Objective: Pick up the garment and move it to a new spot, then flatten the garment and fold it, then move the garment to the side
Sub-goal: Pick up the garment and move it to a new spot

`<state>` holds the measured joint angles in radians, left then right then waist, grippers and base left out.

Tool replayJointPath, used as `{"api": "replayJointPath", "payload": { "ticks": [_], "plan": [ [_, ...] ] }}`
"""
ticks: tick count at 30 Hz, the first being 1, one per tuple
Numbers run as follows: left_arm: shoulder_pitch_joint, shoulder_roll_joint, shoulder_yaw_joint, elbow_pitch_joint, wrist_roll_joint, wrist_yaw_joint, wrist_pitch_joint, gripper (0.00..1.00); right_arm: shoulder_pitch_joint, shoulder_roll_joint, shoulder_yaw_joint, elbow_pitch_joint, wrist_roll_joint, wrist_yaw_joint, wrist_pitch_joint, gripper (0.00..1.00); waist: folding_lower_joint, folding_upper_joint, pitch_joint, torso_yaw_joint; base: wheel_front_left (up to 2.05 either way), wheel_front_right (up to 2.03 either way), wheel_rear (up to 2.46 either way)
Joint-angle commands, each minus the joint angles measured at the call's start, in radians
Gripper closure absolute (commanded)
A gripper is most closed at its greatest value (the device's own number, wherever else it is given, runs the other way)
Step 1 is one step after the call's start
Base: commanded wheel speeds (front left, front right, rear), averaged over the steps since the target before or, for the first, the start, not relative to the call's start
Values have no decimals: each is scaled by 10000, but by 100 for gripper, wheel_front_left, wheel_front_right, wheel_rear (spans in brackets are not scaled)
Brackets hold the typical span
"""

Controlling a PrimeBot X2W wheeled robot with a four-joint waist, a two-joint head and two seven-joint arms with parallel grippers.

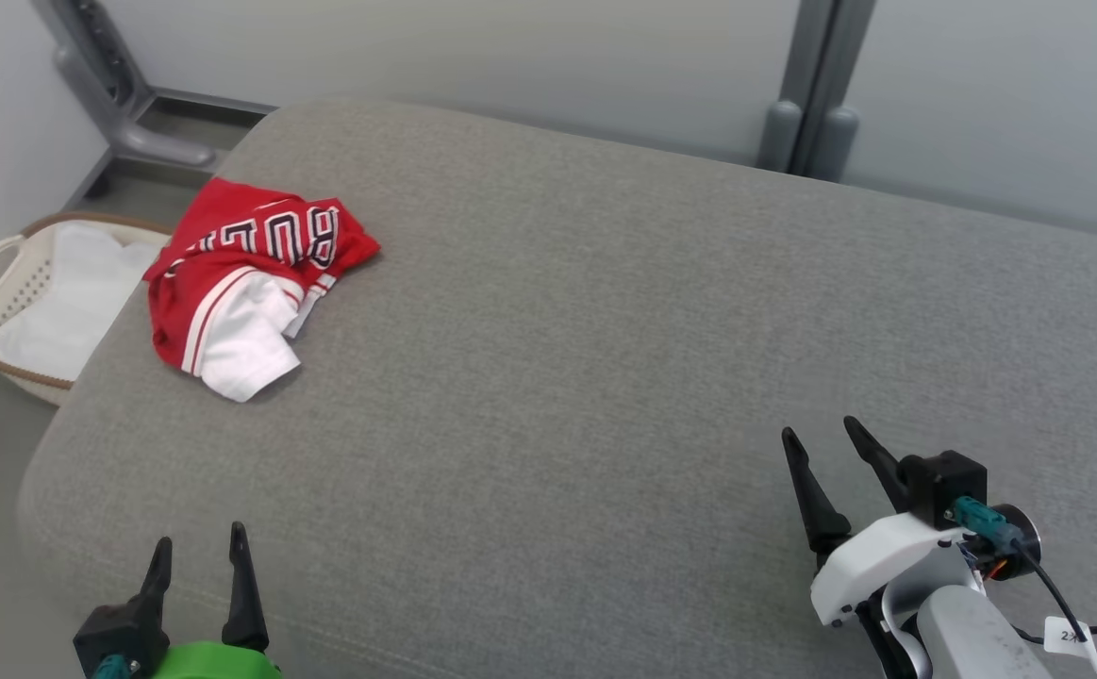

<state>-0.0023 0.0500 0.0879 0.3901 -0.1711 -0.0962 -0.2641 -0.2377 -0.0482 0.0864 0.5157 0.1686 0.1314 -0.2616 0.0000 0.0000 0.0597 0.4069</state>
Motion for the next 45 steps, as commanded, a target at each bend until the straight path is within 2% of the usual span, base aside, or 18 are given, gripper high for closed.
{"api": "replayJointPath", "payload": {
  "ticks": [1,5,9,18,24,29,36,42,45],
  "plan": [
    [170,19,53,1,-50,40,-1,0,-76,-53,13,55,5,-15,-46,0,0,0,254,1065,0,0,0],
    [208,22,292,2,-137,91,-1,0,-175,-58,121,99,-35,-15,-46,0,0,0,329,1315,0,0,0],
    [20,16,333,180,-294,135,-1,0,-359,-61,286,114,-81,-15,-46,0,0,0,595,1269,0,0,0],
    [-1692,15,394,775,-1073,-177,-1,0,-1161,-62,520,-222,-767,-15,-46,0,0,0,1951,567,0,0,0],
    [-3397,153,849,1256,-787,-345,-1,0,-1870,-62,631,-704,-1316,-15,-46,0,0,0,2975,2,0,0,0],
    [-4739,741,645,1996,-1088,-352,-1,0,-2138,-52,803,-1183,-1435,-15,-46,0,0,0,3645,-465,0,0,0],
    [-6277,1974,-131,3753,-1680,-346,-3,0,-2237,-50,977,-1529,-1571,-15,-46,0,0,0,4233,-997,0,0,0],
    [-7280,2684,-620,5818,-1827,-340,-1,0,-2258,-81,958,-1541,-1609,-15,-22,0,0,0,4468,-1354,0,0,0],
    [-7587,2734,-791,6747,-1905,-331,-1,0,-2206,-94,967,-1499,-1543,-17,-20,0,0,0,4459,-1474,0,0,0]
  ]
}}
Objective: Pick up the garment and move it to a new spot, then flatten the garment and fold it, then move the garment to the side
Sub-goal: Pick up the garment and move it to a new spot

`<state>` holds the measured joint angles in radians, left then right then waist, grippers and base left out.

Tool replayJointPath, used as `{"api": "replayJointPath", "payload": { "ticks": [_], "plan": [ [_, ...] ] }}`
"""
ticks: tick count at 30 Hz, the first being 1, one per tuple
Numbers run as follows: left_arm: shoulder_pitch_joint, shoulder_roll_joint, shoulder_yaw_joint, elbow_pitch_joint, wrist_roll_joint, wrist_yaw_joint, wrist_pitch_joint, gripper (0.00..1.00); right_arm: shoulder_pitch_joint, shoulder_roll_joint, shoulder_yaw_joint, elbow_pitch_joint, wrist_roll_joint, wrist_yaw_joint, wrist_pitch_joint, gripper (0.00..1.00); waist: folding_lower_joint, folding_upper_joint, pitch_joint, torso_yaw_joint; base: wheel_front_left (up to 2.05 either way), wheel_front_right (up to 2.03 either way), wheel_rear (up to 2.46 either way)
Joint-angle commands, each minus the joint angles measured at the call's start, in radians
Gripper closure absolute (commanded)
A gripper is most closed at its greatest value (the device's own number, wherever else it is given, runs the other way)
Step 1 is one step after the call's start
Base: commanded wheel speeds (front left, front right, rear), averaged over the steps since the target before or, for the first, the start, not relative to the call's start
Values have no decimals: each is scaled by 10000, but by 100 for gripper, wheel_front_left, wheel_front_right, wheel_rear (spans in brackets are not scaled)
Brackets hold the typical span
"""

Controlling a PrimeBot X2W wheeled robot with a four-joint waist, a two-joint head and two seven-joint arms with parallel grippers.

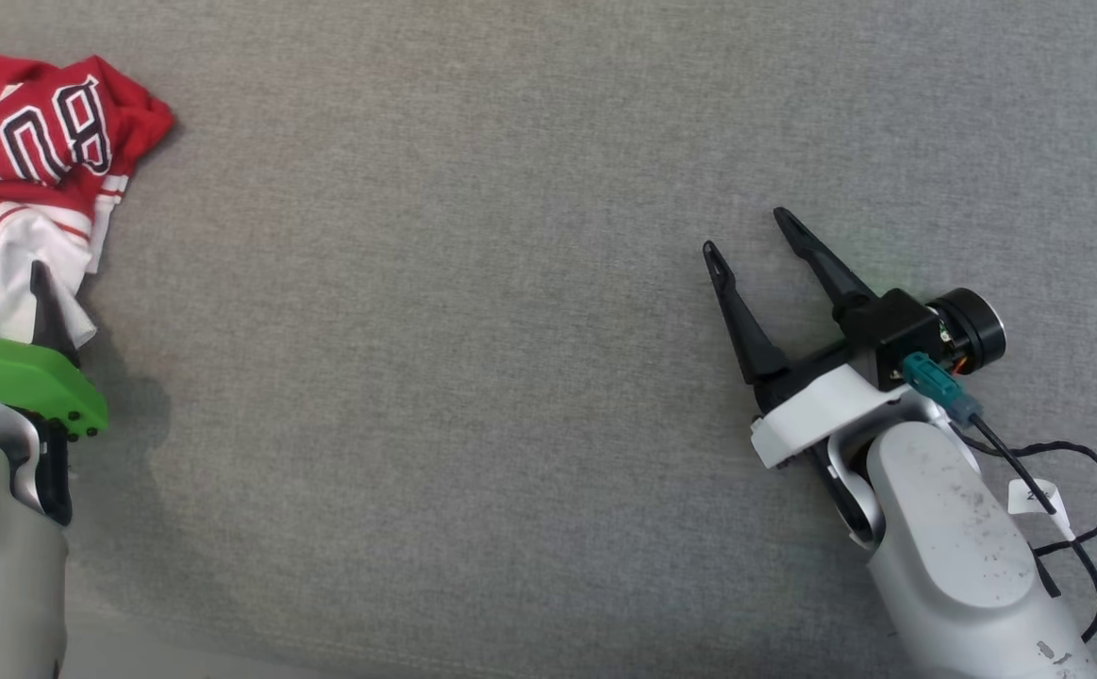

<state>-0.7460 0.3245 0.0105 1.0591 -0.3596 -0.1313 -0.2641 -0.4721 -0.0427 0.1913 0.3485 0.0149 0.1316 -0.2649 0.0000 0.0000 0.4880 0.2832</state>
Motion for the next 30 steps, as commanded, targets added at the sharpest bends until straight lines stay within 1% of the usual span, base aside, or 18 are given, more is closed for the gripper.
{"api": "replayJointPath", "payload": {
  "ticks": [1,2,3,6,9,14,17,20,23,26,30],
  "plan": [
    [-270,29,3,293,-98,20,-1,0,168,-161,-102,172,29,-19,12,0,0,0,153,-267,0,0,0],
    [-339,80,-2,414,-105,22,-1,60,191,-161,-110,165,62,-19,14,0,0,0,127,-292,0,0,0],
    [-378,168,11,469,-57,26,-1,100,223,-159,-127,157,106,-19,14,0,0,0,84,-311,0,0,0],
    [-262,244,188,88,93,178,-1,100,326,-149,-150,144,197,-19,14,0,0,0,-122,-329,0,0,0],
    [30,267,520,-900,334,319,-3,100,460,-124,-219,134,364,-19,12,0,0,0,-529,-333,0,0,0],
    [314,282,812,-2826,958,207,-1,100,776,-103,-244,94,736,-17,8,0,0,0,-1331,-475,0,0,0],
    [458,86,849,-4116,1302,129,-2,100,1112,-104,-289,108,1028,-17,8,0,0,0,-1916,-679,0,0,0],
    [556,-236,629,-5462,1581,74,-2,100,1443,-103,-344,86,1257,-17,8,0,0,0,-2401,-1003,0,0,0],
    [727,-610,143,-6450,1646,7,1,100,1733,-103,-473,34,1427,-17,6,0,0,0,-2750,-1414,0,0,0],
    [905,-959,-634,-7205,1545,0,-2,100,1982,-101,-500,1,1545,-17,6,0,0,0,-3005,-2015,0,0,0],
    [1077,-1349,-1773,-7711,1207,-1,-1,100,2173,-100,-481,-45,1616,-17,6,0,0,0,-3123,-2894,0,0,0]
  ]
}}
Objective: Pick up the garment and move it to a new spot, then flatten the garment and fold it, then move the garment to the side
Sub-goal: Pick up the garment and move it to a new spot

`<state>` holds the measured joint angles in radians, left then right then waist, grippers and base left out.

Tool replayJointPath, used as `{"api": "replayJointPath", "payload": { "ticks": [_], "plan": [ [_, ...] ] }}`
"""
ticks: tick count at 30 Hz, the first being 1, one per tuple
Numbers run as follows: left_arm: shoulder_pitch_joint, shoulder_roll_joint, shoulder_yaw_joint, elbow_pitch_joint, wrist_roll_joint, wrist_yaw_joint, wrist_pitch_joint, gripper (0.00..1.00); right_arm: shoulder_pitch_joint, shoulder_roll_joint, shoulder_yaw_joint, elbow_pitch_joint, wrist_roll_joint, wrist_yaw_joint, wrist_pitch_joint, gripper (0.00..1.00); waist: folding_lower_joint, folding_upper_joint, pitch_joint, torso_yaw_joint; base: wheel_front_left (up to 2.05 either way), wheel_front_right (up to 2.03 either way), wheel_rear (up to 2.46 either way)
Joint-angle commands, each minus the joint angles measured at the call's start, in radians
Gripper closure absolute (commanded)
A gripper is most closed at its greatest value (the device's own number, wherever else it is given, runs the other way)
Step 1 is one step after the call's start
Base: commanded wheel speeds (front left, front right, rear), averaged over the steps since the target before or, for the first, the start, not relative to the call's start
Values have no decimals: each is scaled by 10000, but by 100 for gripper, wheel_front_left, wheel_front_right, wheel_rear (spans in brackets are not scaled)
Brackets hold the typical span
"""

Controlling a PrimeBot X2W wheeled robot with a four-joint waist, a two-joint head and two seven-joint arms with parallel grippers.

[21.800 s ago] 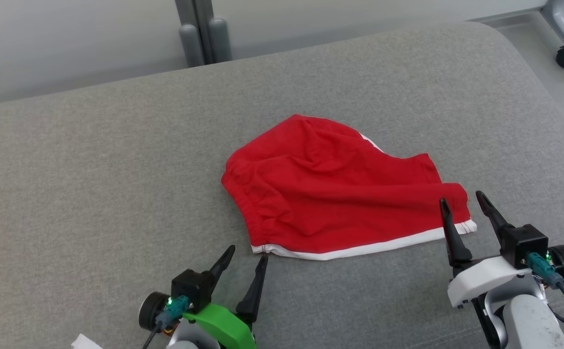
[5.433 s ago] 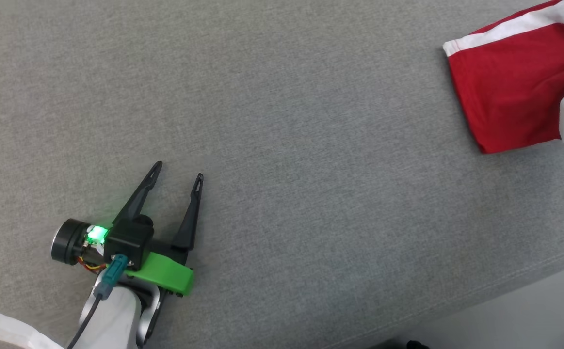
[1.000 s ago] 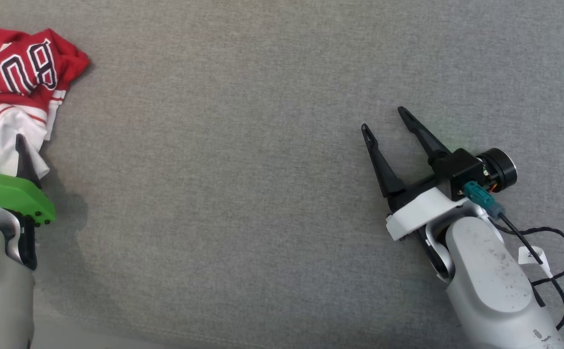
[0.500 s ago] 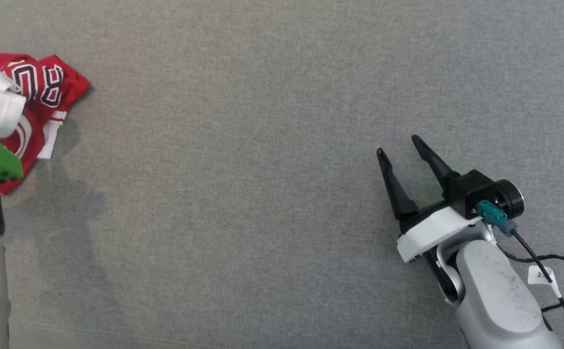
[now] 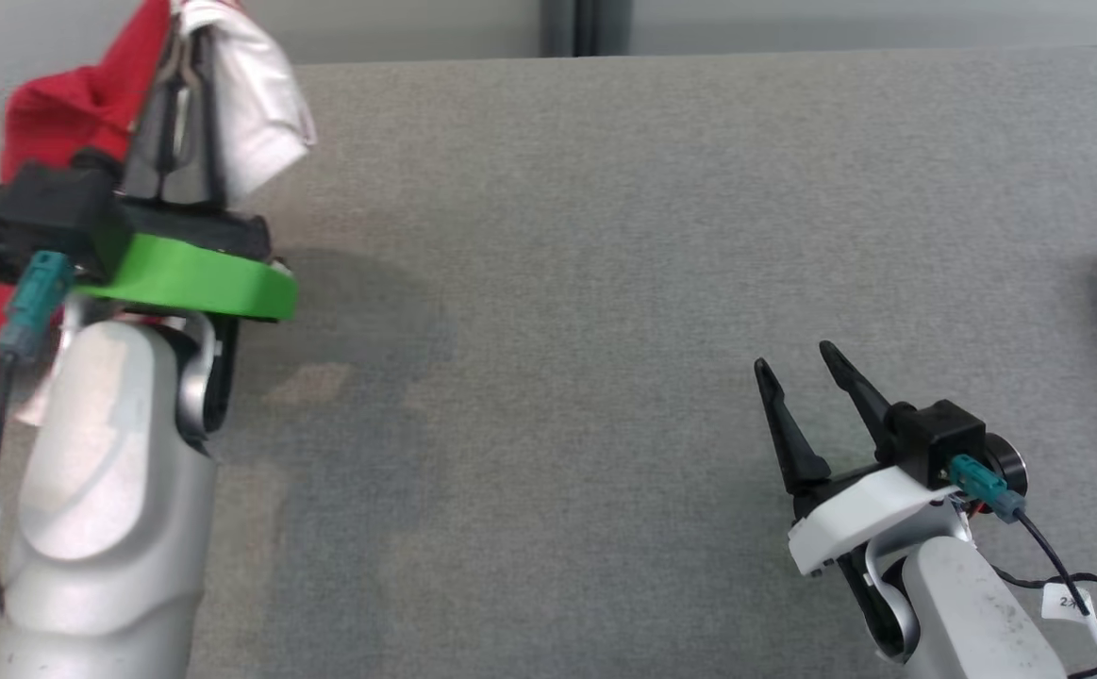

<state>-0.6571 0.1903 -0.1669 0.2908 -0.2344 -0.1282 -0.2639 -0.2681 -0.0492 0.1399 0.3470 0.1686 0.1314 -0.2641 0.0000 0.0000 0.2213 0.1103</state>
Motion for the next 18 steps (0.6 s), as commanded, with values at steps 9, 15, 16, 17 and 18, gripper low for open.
{"api": "replayJointPath", "payload": {
  "ticks": [9,15,16,17,18],
  "plan": [
    [306,-794,-2296,306,-516,-28,-4,100,251,-28,382,-187,395,-15,-1,0,0,0,-274,-3250,0,0,0],
    [396,-1196,-3548,824,-767,-29,-4,100,439,-34,530,-265,487,-15,-1,0,0,0,-58,-4176,0,0,0],
    [461,-1227,-3656,929,-793,-28,-4,100,470,-27,542,-281,505,-15,0,0,0,0,-38,-4256,0,0,0],
    [520,-1253,-3708,982,-771,-29,-4,65,498,-25,552,-303,510,-15,-1,0,0,0,-26,-4295,0,0,0],
    [602,-1280,-3753,1081,-780,-29,-3,17,529,-27,538,-304,520,-15,-1,0,0,0,-17,-4320,0,0,0]
  ]
}}
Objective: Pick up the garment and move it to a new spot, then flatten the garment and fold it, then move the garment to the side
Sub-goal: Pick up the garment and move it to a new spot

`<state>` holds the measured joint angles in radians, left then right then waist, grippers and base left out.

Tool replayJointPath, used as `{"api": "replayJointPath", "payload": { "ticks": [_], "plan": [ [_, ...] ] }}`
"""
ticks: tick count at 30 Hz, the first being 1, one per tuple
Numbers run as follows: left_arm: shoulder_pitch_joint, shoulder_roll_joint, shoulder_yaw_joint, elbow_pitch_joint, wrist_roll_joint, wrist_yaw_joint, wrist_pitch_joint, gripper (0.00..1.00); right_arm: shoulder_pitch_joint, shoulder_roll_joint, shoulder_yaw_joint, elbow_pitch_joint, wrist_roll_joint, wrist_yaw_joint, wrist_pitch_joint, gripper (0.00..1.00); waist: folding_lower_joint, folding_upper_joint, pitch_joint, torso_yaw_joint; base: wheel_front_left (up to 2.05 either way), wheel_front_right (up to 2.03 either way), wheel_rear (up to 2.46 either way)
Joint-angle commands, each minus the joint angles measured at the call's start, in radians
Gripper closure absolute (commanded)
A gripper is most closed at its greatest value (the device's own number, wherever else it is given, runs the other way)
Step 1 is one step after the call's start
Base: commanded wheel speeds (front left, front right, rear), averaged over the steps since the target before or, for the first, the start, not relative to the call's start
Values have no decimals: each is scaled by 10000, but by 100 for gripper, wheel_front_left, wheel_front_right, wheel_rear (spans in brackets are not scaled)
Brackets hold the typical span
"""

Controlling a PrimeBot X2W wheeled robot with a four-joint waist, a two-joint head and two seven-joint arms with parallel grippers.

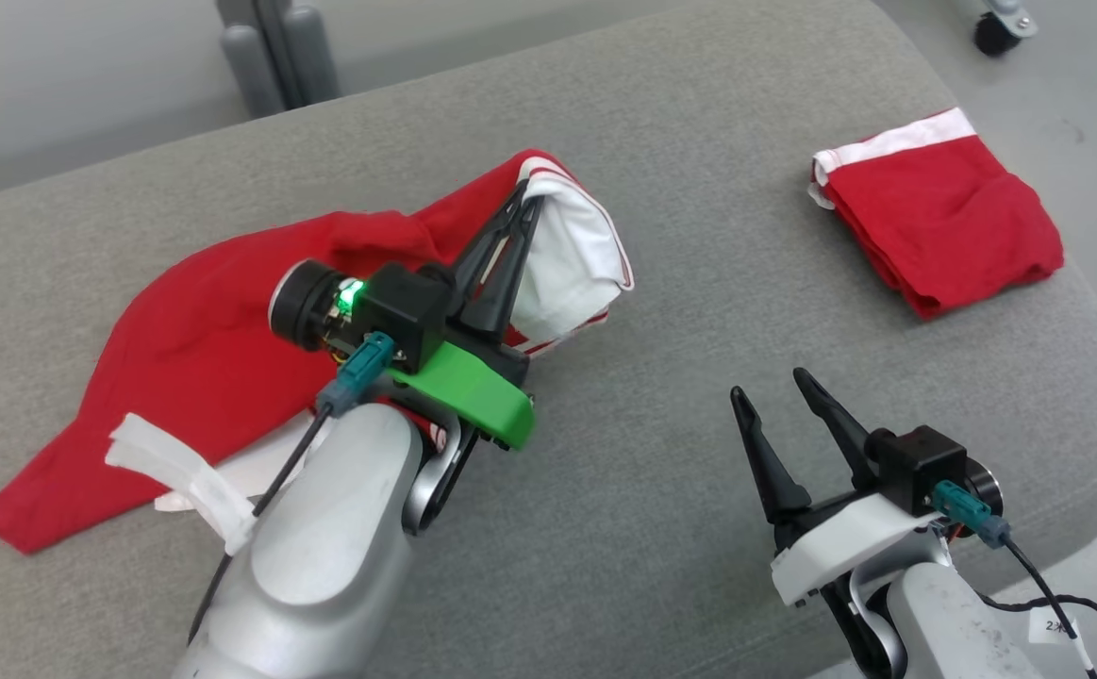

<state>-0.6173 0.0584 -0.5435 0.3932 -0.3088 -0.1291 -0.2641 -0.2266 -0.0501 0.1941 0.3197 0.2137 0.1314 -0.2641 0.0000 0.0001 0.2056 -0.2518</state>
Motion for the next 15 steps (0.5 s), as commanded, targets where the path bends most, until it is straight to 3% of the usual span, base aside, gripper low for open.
{"api": "replayJointPath", "payload": {
  "ticks": [1,7,15],
  "plan": [
    [270,29,8,134,10,-18,-1,0,127,-19,-24,-36,83,-15,-1,0,0,-1,143,-709,0,0,0],
    [1042,9,777,341,271,187,-2,0,135,-16,-164,-12,10,-15,-1,0,0,-1,2,-350,0,0,0],
    [2436,363,2332,188,735,203,-1,0,220,-29,-406,153,-152,-15,-1,0,0,-1,-416,683,0,0,0]
  ]
}}
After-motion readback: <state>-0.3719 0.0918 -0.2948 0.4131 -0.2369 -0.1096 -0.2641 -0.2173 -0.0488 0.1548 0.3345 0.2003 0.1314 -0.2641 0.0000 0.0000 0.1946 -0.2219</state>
